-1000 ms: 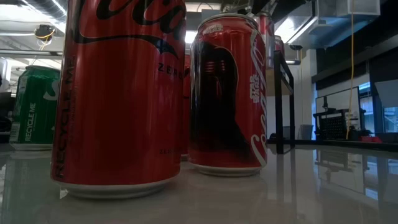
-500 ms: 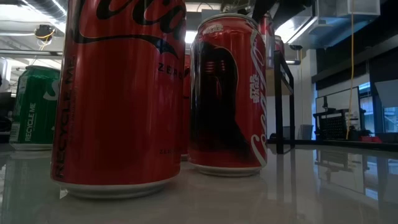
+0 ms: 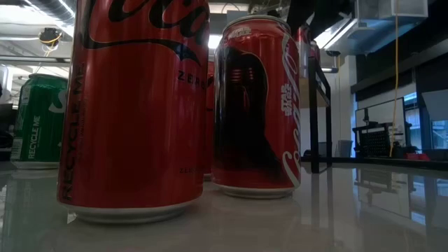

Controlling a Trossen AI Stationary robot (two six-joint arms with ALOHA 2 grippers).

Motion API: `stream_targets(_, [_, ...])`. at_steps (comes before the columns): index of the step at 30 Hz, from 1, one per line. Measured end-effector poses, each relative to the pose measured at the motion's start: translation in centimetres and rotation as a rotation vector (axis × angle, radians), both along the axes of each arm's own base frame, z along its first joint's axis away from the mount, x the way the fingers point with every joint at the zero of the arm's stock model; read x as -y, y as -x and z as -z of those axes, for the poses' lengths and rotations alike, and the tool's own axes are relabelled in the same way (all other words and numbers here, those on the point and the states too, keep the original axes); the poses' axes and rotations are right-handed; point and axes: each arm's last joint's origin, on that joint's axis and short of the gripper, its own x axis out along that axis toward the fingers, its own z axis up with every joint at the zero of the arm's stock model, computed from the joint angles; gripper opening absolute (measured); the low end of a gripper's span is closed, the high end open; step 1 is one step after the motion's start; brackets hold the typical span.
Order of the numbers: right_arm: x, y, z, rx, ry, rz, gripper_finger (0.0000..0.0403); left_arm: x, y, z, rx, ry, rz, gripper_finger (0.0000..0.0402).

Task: Place canned beverage on shelf
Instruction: Put the red-silver soda can on the shelf aligned with the other red-silver soda can

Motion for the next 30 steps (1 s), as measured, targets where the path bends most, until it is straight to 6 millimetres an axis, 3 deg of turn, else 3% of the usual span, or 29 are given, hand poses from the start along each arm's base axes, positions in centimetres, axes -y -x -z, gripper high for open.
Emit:
stream_targets(25, [0.2,0.2,0.0,-0.013,0.06,0.021,0.0381,0.0,0.0,0.0,0.0,0.0,0.0,0.0286])
stream_targets(30, [0.2,0.1,-1.0,0.019,0.052,0.022,0.0381,0.0,0.0,0.0,0.0,0.0,0.0,0.0286])
